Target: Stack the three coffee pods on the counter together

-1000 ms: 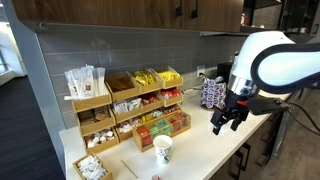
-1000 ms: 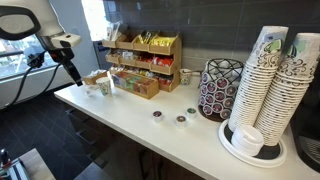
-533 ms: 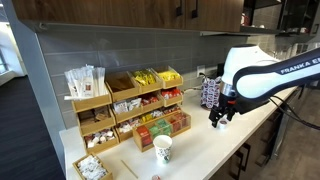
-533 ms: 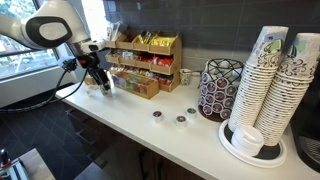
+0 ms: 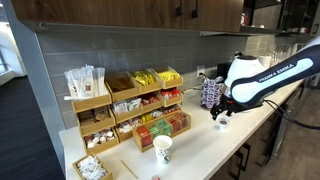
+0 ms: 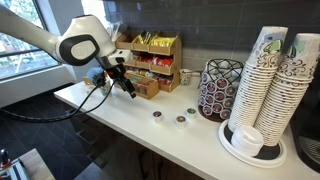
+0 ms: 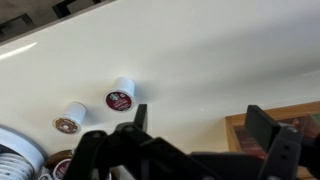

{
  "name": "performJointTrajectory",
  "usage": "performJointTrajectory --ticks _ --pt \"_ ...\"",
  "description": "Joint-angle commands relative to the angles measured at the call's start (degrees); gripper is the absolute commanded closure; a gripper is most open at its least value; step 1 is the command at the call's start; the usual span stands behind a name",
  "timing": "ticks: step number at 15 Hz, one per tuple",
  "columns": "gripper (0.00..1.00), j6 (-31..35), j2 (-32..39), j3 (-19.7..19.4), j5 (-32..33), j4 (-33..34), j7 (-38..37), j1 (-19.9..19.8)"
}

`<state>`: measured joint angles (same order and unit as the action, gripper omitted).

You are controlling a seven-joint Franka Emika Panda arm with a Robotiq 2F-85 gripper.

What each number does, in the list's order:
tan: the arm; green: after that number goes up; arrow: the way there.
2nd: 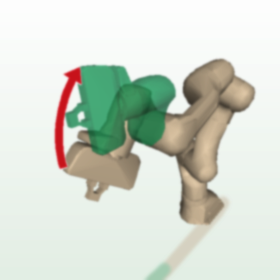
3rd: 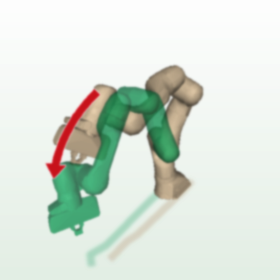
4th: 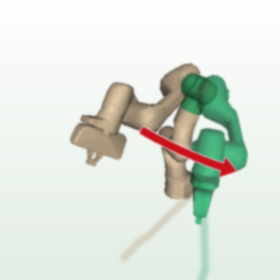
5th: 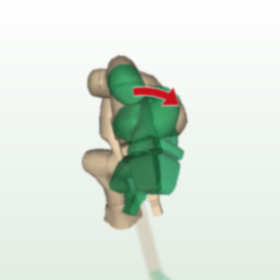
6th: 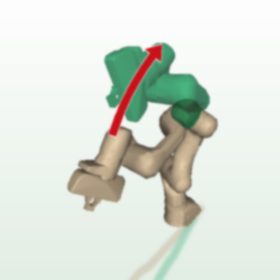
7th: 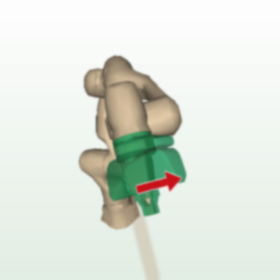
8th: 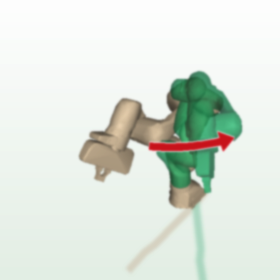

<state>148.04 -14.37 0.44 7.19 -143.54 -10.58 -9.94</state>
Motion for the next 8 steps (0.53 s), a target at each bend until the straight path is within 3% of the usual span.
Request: performJointTrajectory --ticks 1,6,8 --pt "0.0 -0.07 0.35 -1.02 0.23 0.34 -0.06 0.79" --pt "0.0 -0.07 0.48 -0.94 0.23 0.83 -0.11 0.87" --pt "0.0 -1.38 3.73 -1.55 2.19 2.99 0.91 -0.2"
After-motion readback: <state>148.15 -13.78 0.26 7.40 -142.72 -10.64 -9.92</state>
